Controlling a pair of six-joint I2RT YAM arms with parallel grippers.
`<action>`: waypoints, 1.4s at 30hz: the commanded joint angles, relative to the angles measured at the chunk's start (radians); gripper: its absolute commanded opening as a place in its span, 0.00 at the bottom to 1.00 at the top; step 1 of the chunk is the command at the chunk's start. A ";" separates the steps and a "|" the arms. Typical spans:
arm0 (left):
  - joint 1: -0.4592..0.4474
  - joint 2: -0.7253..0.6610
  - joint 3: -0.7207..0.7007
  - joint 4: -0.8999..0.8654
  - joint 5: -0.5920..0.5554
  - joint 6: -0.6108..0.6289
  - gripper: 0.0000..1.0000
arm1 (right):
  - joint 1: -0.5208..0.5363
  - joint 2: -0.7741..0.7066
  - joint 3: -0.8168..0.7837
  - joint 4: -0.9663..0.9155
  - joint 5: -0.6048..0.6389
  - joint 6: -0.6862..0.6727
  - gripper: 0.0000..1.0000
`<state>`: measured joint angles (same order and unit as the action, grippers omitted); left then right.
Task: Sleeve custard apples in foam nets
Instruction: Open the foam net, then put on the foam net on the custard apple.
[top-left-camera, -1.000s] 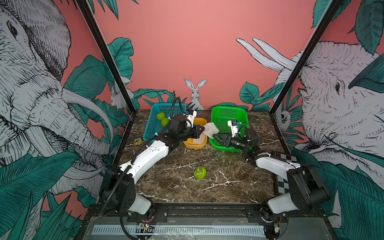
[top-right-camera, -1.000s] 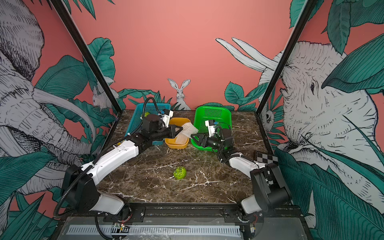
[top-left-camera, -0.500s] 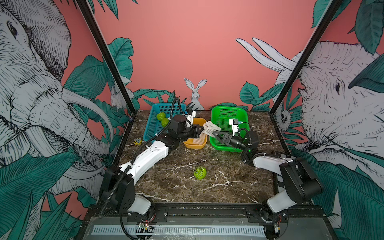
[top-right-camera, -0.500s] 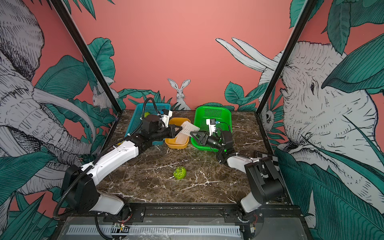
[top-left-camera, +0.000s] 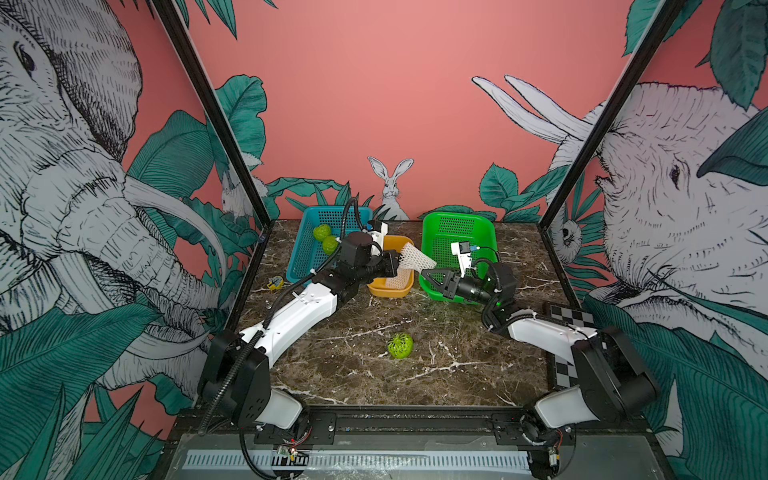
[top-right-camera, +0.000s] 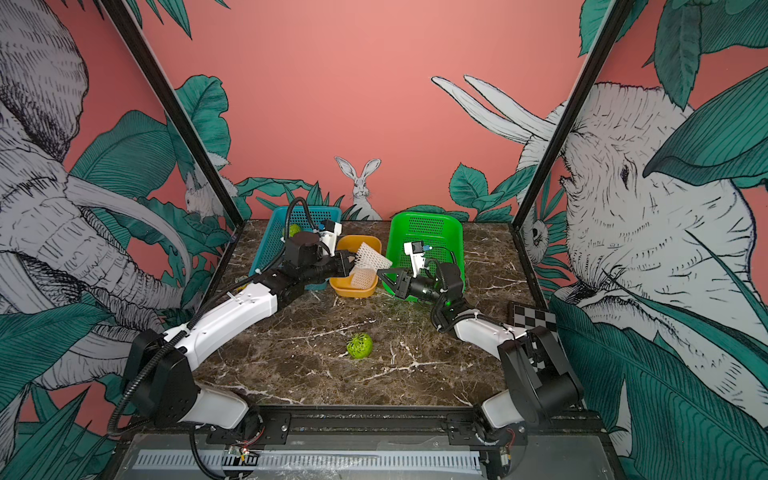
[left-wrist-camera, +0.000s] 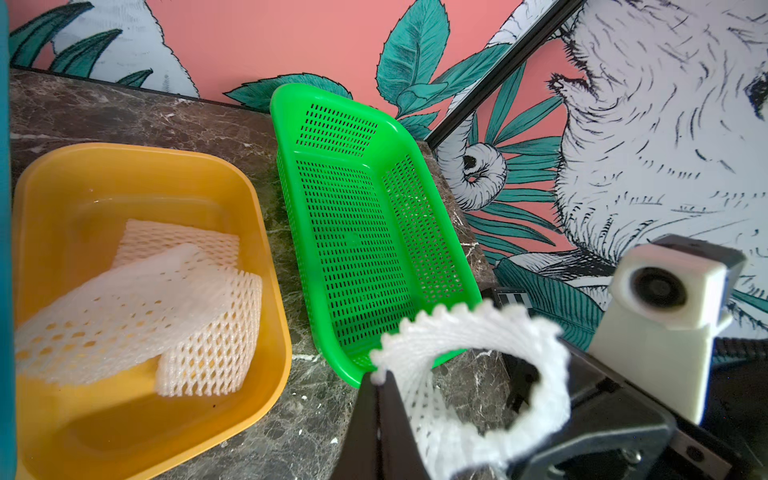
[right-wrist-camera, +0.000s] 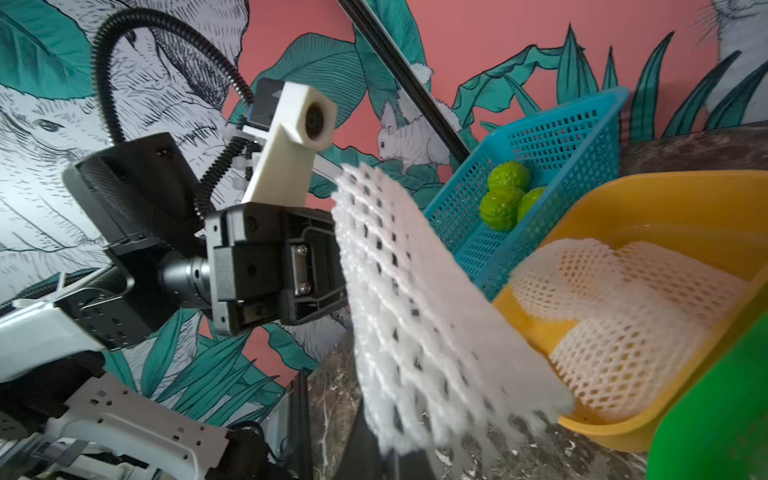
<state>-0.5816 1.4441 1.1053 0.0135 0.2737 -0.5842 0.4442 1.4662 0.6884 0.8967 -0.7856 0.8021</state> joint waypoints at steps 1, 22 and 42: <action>-0.001 -0.064 -0.041 0.011 -0.045 -0.007 0.00 | -0.002 -0.009 0.028 0.035 0.016 -0.008 0.00; -0.004 -0.247 -0.304 -0.187 -0.086 0.013 0.51 | 0.009 -0.248 0.103 -1.041 0.037 -0.311 0.00; -0.183 -0.297 -0.580 -0.201 -0.195 -0.115 0.06 | 0.224 -0.307 0.049 -1.351 0.102 -0.252 0.00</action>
<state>-0.7544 1.1629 0.5560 -0.1890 0.0952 -0.6586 0.6533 1.1484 0.7521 -0.4797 -0.6735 0.5209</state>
